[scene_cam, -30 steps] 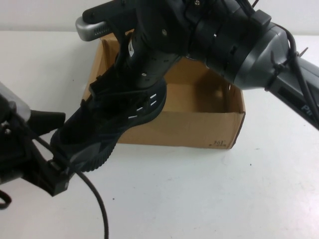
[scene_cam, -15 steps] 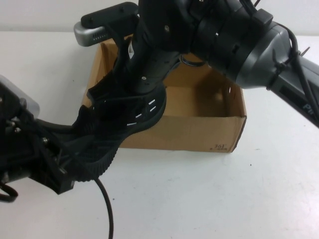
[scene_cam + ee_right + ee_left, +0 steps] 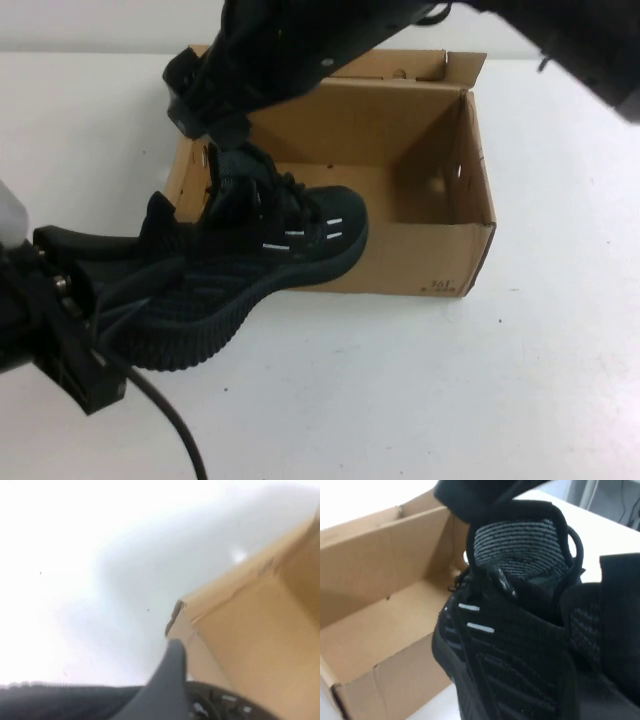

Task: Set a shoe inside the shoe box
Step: Hand over the shoe, then place the shoe in the shoe box

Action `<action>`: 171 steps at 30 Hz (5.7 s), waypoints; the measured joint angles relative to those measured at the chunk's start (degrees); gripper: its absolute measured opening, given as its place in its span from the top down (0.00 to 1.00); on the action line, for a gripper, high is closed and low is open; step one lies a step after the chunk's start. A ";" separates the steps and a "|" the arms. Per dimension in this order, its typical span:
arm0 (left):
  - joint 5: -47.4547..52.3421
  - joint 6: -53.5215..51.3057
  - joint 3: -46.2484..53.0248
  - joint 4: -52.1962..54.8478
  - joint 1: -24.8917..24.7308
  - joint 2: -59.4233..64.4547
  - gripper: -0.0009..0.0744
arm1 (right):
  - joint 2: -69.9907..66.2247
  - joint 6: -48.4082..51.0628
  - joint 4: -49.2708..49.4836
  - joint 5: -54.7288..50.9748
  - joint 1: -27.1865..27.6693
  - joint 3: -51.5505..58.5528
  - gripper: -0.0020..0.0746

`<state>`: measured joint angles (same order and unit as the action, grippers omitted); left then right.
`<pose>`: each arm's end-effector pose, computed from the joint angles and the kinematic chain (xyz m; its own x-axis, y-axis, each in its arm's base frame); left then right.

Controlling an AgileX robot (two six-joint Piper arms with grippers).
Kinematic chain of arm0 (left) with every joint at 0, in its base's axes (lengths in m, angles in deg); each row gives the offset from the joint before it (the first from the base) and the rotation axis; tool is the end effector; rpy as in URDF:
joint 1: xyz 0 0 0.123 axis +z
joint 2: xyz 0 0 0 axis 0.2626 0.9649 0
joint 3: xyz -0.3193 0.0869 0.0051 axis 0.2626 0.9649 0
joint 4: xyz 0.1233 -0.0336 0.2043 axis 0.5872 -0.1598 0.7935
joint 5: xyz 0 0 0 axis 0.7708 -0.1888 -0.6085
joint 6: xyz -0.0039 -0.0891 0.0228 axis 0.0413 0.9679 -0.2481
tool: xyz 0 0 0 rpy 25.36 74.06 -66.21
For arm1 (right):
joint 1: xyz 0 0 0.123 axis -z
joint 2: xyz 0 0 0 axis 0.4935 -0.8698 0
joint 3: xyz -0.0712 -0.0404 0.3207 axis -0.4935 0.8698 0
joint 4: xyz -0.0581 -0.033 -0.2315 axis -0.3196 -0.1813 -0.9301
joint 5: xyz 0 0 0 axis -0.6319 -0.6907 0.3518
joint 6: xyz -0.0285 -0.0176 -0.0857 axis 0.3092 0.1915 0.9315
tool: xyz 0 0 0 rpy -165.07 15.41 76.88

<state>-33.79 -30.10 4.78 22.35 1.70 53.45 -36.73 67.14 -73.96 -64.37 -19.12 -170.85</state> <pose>0.1036 -0.0774 0.3615 -0.1859 0.2605 -0.9474 0.7632 0.6455 0.0278 0.2704 0.3060 0.4818 -0.3551 -0.5574 -0.7505 -0.7853 0.6134 -0.0840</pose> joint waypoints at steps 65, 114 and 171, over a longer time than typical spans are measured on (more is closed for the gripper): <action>33.20 -1.71 -17.46 10.76 14.00 11.41 0.92 | 10.95 37.83 24.86 -8.26 9.46 20.98 0.11; 19.09 30.56 -23.92 7.70 13.47 5.23 0.13 | 9.04 33.76 27.01 -8.39 9.45 22.21 0.95; 18.52 37.81 -17.47 19.83 13.47 4.48 0.99 | -27.82 26.40 10.88 3.10 22.53 -15.38 0.77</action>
<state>-15.27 7.71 -12.69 42.18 15.17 57.94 -64.55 93.54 -63.09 -61.26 3.41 -186.24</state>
